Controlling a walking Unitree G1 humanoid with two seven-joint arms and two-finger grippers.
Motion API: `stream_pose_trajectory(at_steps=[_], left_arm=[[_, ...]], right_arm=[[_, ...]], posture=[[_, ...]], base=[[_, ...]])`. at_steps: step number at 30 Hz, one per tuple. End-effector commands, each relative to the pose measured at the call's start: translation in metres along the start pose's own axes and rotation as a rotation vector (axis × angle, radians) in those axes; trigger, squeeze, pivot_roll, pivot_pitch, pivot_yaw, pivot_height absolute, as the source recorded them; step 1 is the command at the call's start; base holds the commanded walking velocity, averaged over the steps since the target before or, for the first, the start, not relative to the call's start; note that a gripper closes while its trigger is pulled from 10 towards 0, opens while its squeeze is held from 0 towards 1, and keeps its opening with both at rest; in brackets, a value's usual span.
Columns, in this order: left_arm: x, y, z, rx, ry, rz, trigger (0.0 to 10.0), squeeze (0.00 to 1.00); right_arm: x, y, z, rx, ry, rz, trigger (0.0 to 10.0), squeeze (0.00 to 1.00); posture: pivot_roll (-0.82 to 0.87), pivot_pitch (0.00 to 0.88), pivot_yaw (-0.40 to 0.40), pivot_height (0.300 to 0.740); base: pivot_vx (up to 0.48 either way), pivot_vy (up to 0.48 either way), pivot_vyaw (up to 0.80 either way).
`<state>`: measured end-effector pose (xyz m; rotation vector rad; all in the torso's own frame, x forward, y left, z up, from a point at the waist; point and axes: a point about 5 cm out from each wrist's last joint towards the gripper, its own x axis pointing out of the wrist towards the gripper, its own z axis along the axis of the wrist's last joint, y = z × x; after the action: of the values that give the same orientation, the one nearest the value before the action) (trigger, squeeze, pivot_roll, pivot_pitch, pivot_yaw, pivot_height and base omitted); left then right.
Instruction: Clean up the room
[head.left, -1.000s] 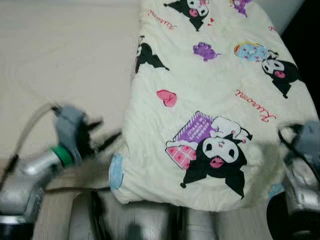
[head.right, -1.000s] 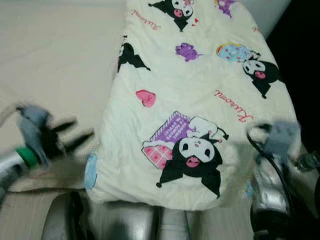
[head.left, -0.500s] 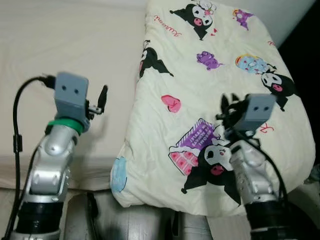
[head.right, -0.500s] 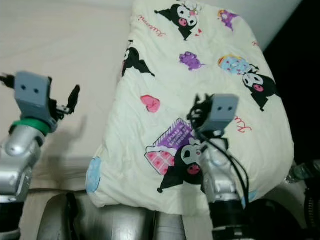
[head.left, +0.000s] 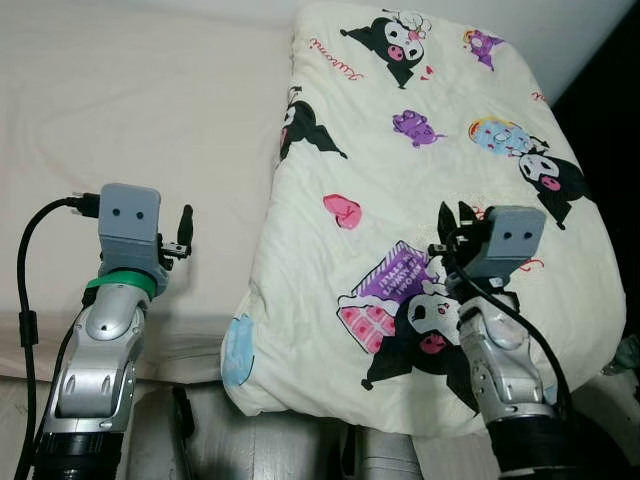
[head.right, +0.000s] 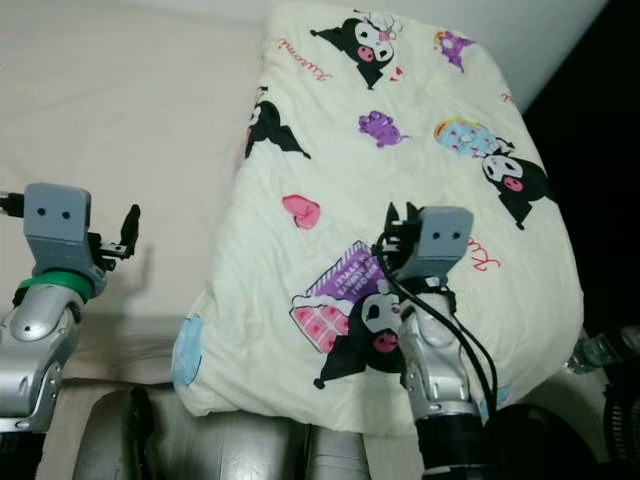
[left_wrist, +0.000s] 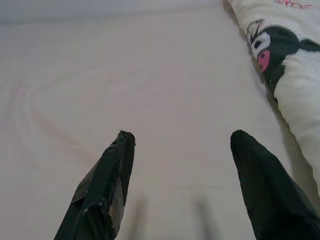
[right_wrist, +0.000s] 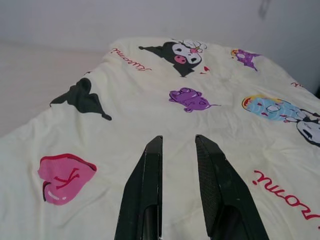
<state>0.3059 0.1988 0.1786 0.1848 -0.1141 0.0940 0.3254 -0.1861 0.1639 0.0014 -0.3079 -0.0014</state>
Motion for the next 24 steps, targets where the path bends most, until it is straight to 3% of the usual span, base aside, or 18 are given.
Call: stream_pose_trajectory(at_steps=[1,7,24], left_arm=[[0.001,-0.005,0.0,0.004,-0.006,-0.009,10.0,0.0],[0.011,-0.028,0.004,0.015,-0.05,-0.018,10.0,0.0],[0.021,-0.059,0.014,-0.019,-0.081,-0.106,10.0,0.0]], right_arm=[[-0.001,-0.006,-0.002,-0.006,0.011,-0.014,10.0,0.0],[-0.003,-0.009,-0.006,-0.002,0.017,-0.019,10.0,0.0],[-0.002,-0.018,-0.01,-0.012,0.03,-0.047,10.0,0.0]], posture=[[-0.06,0.055,-0.09,0.57],[-0.07,0.05,-0.083,0.595],[-0.08,0.034,-0.075,0.645]], base=[[0.0,0.0,0.0],[0.0,0.0,0.0],[0.0,0.0,0.0]])
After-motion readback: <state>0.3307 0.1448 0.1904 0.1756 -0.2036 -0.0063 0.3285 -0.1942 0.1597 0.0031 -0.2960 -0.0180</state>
